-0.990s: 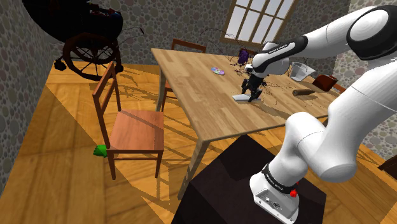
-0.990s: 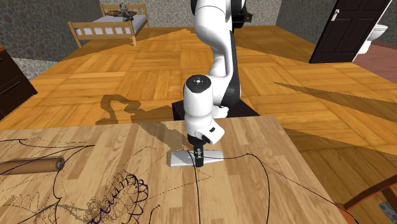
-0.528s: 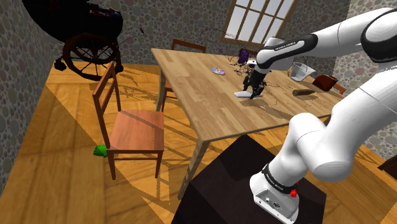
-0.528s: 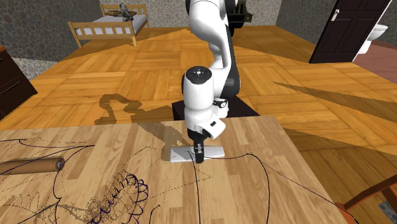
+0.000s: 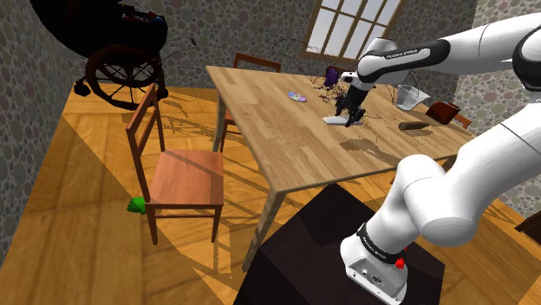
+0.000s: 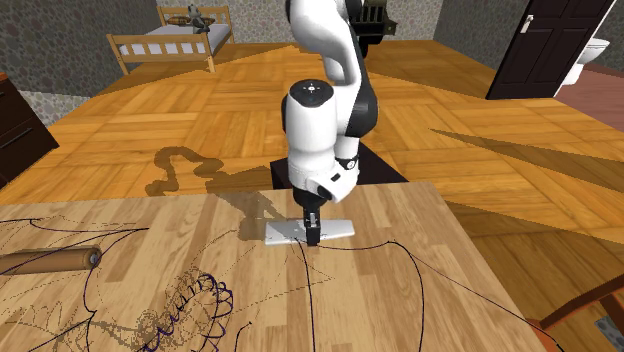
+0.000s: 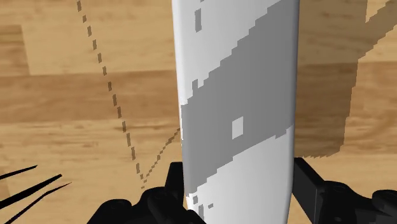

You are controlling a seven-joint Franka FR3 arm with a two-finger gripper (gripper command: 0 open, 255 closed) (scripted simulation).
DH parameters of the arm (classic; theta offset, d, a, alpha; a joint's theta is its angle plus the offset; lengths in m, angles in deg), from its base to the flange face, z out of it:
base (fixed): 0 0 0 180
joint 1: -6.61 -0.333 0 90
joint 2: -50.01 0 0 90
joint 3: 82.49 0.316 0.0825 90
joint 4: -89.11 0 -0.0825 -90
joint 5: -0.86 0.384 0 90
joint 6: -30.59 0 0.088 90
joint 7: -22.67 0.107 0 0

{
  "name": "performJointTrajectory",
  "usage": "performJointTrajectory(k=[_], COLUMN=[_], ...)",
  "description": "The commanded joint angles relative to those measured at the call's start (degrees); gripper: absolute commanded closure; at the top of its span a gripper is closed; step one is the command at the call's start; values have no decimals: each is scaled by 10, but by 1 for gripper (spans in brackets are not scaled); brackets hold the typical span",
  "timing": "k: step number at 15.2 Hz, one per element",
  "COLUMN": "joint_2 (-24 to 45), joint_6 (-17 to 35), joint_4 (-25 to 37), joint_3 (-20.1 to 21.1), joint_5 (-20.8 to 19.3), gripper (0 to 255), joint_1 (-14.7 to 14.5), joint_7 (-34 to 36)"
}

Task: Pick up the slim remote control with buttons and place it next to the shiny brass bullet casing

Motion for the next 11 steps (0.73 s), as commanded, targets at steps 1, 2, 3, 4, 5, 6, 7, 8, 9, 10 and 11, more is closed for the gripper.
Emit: performJointTrajectory(k=[1,2,3,4,5,6,7,8,9,10,11], joint_2=[-10,-15,-19,-24,-28,-32,-35,-39,-41,-36,-30], joint_6=[-19,-28,-37,-45,-54,-63,-71,-79,-85,-85,-85], joint_4=[10,15,20,25,29,34,40,45,49,57,66], joint_3=[14,21,27,33,39,44,49,54,58,41,24], joint_5=[-5,-7,-9,-11,-12,-13,-14,-15,-16,-13,-10], gripper=[255,255,255,255,255,255,255,255,255,255,255], joint_1=[8,12,15,18,21,24,26,29,30,28,24], joint_7=[5,7,9,11,12,14,15,16,16,0,-17])
